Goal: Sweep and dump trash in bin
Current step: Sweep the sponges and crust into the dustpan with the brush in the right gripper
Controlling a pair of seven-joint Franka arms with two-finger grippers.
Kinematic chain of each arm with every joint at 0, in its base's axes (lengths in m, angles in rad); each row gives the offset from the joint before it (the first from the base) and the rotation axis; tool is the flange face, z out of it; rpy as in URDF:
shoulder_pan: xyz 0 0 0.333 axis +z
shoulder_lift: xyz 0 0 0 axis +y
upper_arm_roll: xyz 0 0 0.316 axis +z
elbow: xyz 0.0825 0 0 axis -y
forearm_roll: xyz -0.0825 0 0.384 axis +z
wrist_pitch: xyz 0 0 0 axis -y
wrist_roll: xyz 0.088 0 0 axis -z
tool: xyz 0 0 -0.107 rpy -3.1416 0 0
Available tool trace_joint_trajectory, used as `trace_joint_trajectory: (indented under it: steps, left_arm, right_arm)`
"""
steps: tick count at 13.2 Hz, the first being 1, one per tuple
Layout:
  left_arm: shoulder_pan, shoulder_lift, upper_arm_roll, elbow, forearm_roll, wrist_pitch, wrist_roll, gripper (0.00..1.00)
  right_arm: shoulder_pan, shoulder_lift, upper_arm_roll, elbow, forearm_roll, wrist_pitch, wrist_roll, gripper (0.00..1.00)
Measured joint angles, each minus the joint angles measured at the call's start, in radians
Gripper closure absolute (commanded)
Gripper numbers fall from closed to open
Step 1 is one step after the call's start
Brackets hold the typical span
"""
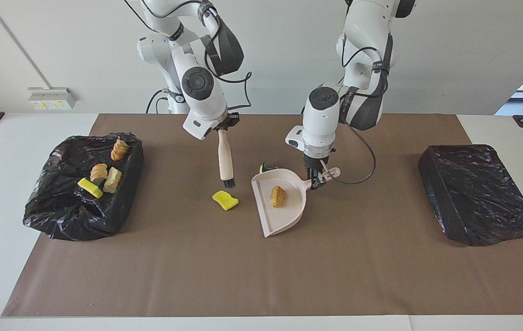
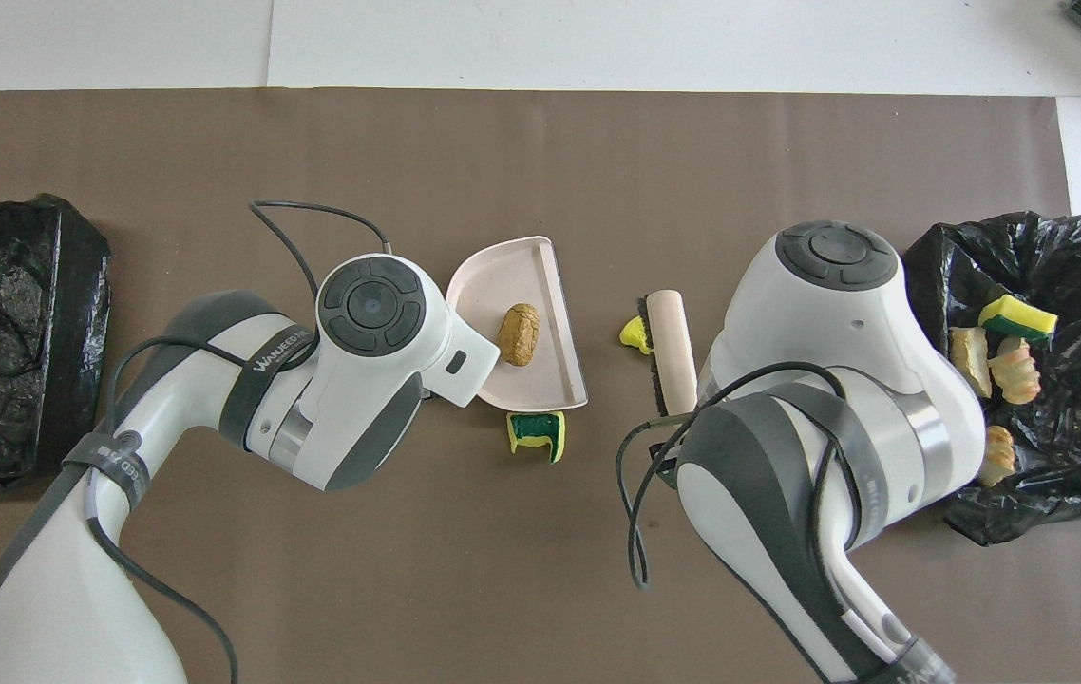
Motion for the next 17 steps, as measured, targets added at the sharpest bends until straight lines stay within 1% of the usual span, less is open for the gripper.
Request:
trace_joint_trajectory:
  steps: [2, 3, 5, 8, 10, 14, 15, 17]
  left_arm:
    - [0.031, -0.034, 0.003, 0.000, 0.000, -0.033, 0.020, 1.00]
    - [0.043, -0.057, 0.004, -0.001, 0.000, -0.081, 0.027, 1.00]
    - [0.057, -0.105, 0.005, -0.017, 0.000, -0.159, 0.031, 1.00]
    - [0.073, -0.171, 0.006, -0.101, 0.000, -0.170, 0.031, 1.00]
    - [0.083, -0.211, 0.006, -0.181, 0.000, -0.145, 0.031, 1.00]
    - [0.103, -0.309, 0.007, -0.391, 0.000, 0.012, 0.031, 1.00]
    - [0.106, -0.328, 0.007, -0.424, 0.000, 0.035, 0.031, 1.00]
    - [0.106, -0.347, 0.004, -0.453, 0.000, 0.051, 0.030, 1.00]
  right_arm:
    - [-0.030, 0.033, -0.001, -0.002, -0.127, 0.062, -0.065, 1.00]
    - [-0.042, 0.060, -0.001, -0.002, -0.174, 0.092, -0.082, 1.00]
    - [-0.046, 0.115, -0.001, -0.003, -0.206, 0.128, -0.091, 1.00]
    - [-0.012, 0.159, 0.005, -0.027, -0.206, 0.150, -0.091, 1.00]
    - [0.015, 0.162, 0.009, -0.058, -0.171, 0.154, -0.094, 1.00]
    - [0.068, 0.135, 0.013, -0.105, -0.061, 0.146, -0.123, 1.00]
    - [0.074, 0.122, 0.013, -0.125, -0.030, 0.147, -0.134, 1.00]
    - [0.083, 0.095, 0.014, -0.169, 0.054, 0.171, -0.139, 1.00]
